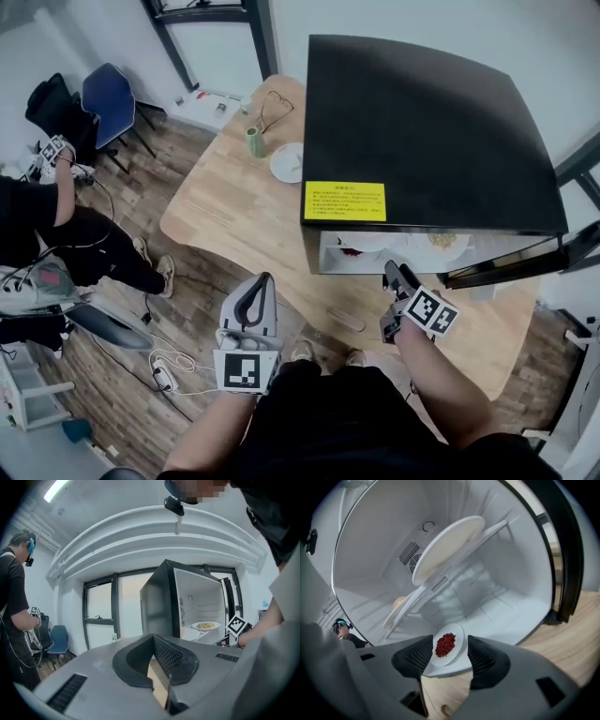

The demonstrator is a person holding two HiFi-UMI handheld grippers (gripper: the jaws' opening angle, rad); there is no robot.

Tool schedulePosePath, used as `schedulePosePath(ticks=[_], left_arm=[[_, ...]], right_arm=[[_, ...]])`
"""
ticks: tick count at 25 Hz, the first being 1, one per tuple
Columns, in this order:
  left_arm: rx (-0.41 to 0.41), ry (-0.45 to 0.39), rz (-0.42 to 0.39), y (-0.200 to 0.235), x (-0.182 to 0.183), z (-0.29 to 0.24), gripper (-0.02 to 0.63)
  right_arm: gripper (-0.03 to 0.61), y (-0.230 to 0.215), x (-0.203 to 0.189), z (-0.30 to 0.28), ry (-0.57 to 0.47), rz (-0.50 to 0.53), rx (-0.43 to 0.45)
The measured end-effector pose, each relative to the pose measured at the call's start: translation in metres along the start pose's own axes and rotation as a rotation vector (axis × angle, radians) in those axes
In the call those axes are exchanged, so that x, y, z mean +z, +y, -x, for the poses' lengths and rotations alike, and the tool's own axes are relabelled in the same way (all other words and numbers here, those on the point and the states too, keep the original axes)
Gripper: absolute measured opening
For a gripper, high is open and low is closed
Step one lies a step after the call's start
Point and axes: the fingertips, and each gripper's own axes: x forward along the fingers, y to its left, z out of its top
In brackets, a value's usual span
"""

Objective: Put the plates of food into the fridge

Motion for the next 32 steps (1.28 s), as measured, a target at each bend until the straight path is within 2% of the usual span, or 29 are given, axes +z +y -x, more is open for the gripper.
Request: schedulePosePath(ticks=[6, 9, 13, 15, 18, 22, 32], left_arm=[[-0.081, -0.011, -0.038, -0.037, 0.006, -0.013, 0.005], [-0.127, -0.025, -0.062, -0.060, 0.012, -0.019, 0.005], [-0.167, -0.030, -0.057, -0.090, 0.017, -0.025, 0.005], [-0.185, -0.030, -0.060, -0.102, 0.019, -0.026, 0.005], [-0.209, -0.038, -0.067, -0.118, 0.021, -0.027, 0.004], [-0.226, -0.038, -0.060, -0.135, 0.018, -0.028, 0.005], [-0.243, -0.048, -0.064, -0.167, 0.023, -0.025, 0.005]], right_arm=[[0.233, -0.003, 0.026, 0.047, -0.089, 0.052, 0.041], [0.220, 0.004, 0.043, 0.075, -0.136, 0.128, 0.088], [0.130, 0.004, 0.062, 0.111, -0.188, 0.286, 0.065], [0.075, 0.002, 0.071, 0.128, -0.211, 0.341, 0.044], [0.026, 0.002, 0.080, 0.147, -0.233, 0.413, 0.044], [0.023, 0.000, 0.084, 0.165, -0.244, 0.473, 0.045], [0.023, -0.016, 0.091, 0.186, -0.251, 0.498, 0.044]])
